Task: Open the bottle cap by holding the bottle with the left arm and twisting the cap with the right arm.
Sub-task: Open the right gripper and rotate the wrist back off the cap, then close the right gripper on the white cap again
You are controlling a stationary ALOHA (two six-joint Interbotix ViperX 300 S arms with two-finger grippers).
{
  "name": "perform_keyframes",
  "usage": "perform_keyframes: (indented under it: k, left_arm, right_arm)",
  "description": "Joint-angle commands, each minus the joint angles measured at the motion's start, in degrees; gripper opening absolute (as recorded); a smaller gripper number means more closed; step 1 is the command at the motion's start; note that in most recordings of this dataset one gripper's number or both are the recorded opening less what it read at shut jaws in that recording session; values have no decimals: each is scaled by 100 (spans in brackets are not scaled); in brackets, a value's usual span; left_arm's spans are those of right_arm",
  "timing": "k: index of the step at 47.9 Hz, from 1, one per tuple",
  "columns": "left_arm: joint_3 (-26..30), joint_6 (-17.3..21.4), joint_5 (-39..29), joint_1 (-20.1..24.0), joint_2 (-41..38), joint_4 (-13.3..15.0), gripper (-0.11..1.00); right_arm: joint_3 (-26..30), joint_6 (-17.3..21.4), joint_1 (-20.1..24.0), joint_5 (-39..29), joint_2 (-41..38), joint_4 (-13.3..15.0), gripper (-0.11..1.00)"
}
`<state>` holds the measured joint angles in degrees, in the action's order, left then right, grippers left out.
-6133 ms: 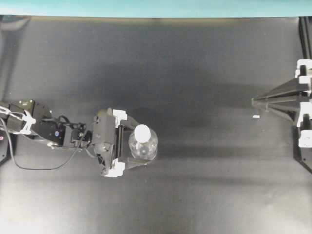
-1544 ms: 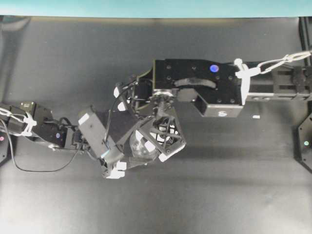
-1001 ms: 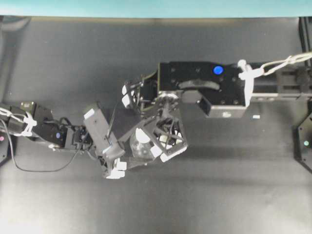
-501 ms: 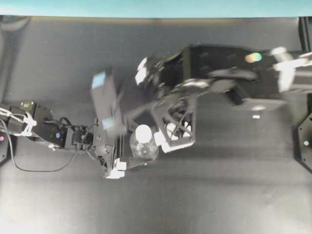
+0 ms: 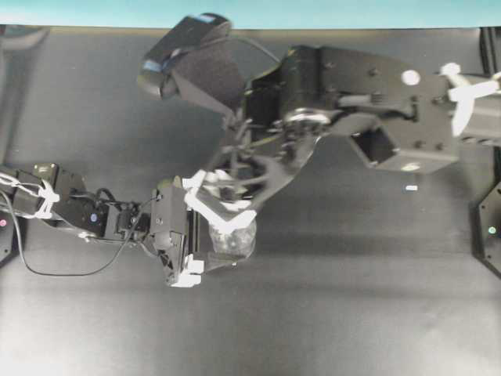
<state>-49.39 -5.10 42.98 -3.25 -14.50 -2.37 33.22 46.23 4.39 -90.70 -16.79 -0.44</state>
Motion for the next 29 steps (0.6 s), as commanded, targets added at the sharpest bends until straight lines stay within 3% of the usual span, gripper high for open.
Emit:
perform_keyframes:
  k: [1,8,29]
  left_arm:
    - [62,-18,18,-26,70,-18,83]
    - [53,-18,18,-26,79,-18,83]
    - [62,-9,18,-26,79,-18,83]
  right_arm:
    - [53,439,202,88,-70,-62,73]
    - [-62,686,281,220,-185,-70,73]
    - [-668,721,316,668,-352,-229,73]
